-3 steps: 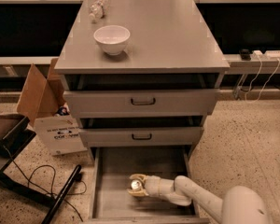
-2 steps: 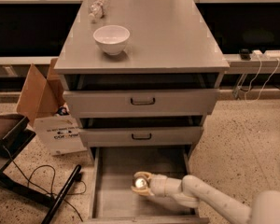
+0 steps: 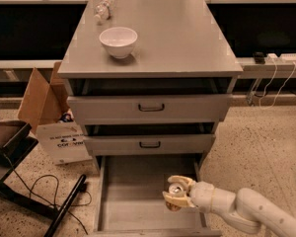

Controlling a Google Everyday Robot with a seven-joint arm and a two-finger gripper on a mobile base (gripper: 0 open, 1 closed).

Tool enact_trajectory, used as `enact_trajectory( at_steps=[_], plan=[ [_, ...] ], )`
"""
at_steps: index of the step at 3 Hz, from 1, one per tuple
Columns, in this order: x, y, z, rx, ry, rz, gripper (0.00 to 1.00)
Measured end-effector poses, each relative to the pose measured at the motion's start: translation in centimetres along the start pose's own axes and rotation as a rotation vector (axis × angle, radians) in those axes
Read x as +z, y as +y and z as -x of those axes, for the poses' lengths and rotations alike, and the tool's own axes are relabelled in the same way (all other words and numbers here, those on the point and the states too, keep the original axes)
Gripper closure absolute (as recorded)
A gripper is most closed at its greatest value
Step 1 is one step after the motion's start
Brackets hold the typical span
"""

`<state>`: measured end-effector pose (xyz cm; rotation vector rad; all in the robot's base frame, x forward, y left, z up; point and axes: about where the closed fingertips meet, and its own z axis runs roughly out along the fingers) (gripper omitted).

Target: Pick orange can from bottom drawer and place on counter

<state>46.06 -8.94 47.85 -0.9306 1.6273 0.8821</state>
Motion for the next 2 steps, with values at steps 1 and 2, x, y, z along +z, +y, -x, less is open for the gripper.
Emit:
enact_trajectory(
  at_steps=[1,2],
  plan=[
    [-4.6,1.3,7.3,-0.009,0.007,0.012,1.00],
    [-5.5,1.0,10.0,-0.069,0.040,0.006,1.00]
  ],
)
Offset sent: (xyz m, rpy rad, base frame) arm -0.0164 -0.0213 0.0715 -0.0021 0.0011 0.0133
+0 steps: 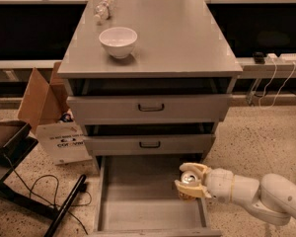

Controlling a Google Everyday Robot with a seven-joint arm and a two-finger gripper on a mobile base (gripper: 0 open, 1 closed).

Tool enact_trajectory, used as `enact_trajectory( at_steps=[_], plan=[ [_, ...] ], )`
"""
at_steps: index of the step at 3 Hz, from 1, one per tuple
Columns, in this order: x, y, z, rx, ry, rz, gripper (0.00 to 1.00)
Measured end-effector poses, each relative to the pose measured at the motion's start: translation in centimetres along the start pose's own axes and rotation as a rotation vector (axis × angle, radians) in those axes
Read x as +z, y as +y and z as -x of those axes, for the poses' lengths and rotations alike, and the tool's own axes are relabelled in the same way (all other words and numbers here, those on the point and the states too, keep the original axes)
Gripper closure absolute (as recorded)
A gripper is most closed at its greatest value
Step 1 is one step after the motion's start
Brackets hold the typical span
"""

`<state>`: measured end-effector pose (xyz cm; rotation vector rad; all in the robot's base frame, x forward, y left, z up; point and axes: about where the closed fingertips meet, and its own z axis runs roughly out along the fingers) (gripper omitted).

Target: Pick orange can from bottom drawer and place on counter

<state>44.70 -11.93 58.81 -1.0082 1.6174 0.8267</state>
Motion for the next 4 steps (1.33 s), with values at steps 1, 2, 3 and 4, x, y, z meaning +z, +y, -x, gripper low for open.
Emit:
enact_trajectory(
  at_steps=[1,2,3,4],
  plan=[
    [0.1,0.0,1.5,0.019,0.000,-0.015,1.00],
    [-1.4,-1.0,7.9,0.032,0.018,-0.102,1.00],
    [-3.1,-3.2,15.9,0.053,0.054,-0.202,1.00],
    [-5.0,-6.0,25.0,0.033,0.086,-0.308,1.00]
  ],
)
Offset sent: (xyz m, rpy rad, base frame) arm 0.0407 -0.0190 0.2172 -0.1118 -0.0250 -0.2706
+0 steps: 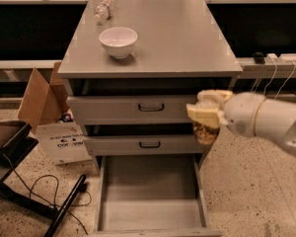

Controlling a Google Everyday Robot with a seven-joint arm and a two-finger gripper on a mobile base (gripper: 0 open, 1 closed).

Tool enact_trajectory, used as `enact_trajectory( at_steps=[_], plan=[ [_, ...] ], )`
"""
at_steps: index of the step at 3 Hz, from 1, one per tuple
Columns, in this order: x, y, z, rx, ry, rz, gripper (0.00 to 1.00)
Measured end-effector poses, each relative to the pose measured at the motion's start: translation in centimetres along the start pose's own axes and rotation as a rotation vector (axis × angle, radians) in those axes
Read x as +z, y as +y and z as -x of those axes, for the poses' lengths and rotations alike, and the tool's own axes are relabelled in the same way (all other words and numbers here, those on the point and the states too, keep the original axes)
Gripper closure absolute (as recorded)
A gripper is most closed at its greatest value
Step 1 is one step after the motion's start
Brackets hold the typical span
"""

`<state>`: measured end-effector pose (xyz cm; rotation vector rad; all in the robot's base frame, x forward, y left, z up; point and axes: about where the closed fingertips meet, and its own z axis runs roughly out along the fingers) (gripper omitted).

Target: Pick orange can from bottom drawer and place on counter

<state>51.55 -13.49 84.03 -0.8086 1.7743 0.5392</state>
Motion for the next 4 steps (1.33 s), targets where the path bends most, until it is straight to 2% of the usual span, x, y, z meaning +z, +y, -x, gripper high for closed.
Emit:
enact_trajectory(
  at_steps=[1,2,3,4],
  plan=[
    [-0.9,-3.5,7.6,0.004,-0.014,-0.098,1.00],
    [-0.8,-7.2,13.6,0.027,-0.066,-0.186,1.00],
    [-0.8,-7.2,13.6,0.027,-0.066,-0.186,1.00],
    [0.0,-9.0,15.4,0.008,-0.083,-0.174,1.00]
  ],
)
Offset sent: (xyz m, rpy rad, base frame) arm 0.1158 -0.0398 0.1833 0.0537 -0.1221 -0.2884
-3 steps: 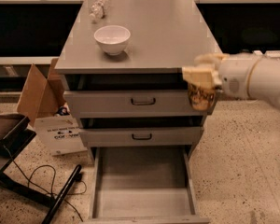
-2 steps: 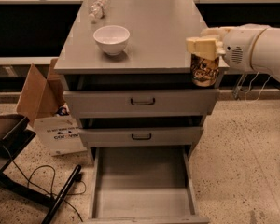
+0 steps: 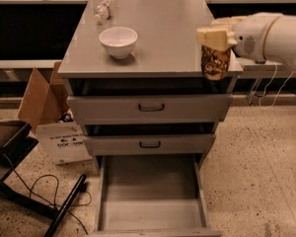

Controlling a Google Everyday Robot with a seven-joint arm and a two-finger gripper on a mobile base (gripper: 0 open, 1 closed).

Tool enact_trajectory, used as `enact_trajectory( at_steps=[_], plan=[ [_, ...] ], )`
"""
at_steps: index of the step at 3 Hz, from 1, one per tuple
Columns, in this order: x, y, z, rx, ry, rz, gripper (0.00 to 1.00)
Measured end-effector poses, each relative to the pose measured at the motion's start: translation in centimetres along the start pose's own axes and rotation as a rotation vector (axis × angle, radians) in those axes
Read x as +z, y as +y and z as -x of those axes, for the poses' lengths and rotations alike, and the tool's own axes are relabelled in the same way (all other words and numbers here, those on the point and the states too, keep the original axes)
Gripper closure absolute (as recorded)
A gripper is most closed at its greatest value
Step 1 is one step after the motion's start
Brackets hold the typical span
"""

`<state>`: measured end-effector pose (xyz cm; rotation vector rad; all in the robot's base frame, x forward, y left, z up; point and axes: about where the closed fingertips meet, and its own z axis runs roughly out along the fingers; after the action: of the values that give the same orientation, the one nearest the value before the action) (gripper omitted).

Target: Pick orange can from bottom drawer and place on counter

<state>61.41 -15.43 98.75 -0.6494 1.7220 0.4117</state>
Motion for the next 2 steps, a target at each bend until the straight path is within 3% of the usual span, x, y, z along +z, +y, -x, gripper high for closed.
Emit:
enact_trajectory(
  at_steps=[1,2],
  plan=[
    [3.4,-3.8,0.7,0.018,0.026,0.031,1.00],
    [12.2,-8.5,-1.1,0.132,0.103,0.068,1.00]
  ],
)
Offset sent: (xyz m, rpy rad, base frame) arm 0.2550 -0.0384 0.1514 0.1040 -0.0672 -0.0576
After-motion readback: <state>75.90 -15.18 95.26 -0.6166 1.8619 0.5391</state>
